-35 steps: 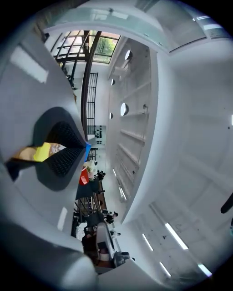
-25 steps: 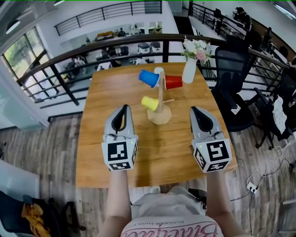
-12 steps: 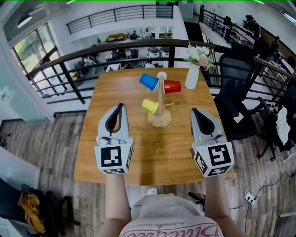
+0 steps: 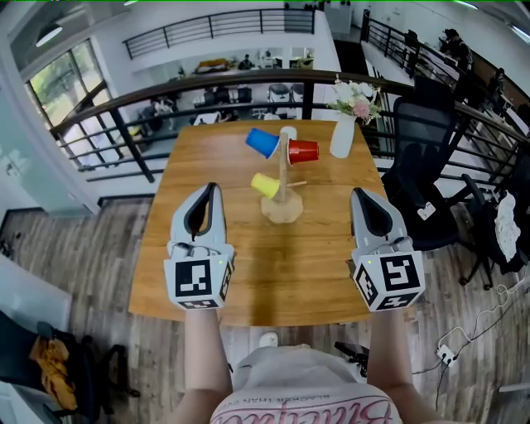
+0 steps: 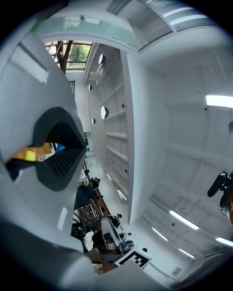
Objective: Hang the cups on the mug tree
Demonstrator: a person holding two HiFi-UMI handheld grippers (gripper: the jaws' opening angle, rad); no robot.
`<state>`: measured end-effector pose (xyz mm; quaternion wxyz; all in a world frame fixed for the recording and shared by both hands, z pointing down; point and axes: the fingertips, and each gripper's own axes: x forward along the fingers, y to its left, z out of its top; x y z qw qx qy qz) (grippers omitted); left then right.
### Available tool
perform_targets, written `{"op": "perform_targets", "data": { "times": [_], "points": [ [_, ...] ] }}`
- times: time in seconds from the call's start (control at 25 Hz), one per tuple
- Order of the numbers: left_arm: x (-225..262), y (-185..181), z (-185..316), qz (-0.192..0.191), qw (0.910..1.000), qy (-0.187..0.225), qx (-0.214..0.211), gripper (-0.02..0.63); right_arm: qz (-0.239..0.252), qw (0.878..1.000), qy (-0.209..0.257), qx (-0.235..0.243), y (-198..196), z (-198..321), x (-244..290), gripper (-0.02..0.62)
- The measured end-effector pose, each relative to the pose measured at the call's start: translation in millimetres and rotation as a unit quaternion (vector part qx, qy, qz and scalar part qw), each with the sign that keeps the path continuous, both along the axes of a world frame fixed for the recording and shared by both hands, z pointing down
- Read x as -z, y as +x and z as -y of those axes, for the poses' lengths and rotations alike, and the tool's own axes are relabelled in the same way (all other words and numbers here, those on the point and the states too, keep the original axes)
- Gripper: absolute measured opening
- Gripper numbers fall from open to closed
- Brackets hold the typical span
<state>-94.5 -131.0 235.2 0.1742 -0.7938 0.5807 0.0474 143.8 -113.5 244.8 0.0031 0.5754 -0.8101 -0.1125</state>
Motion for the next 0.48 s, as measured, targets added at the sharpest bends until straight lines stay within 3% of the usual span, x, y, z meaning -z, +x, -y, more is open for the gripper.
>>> {"op": "perform_targets", "data": {
  "times": [0.48],
  "points": [
    [0.4,9.5,3.2,0.005,1.0000,-0.003,0.004,0.012,-0.022,1.000,0.003,-0.007,8.2,-0.6,0.4,0.000]
  ]
}}
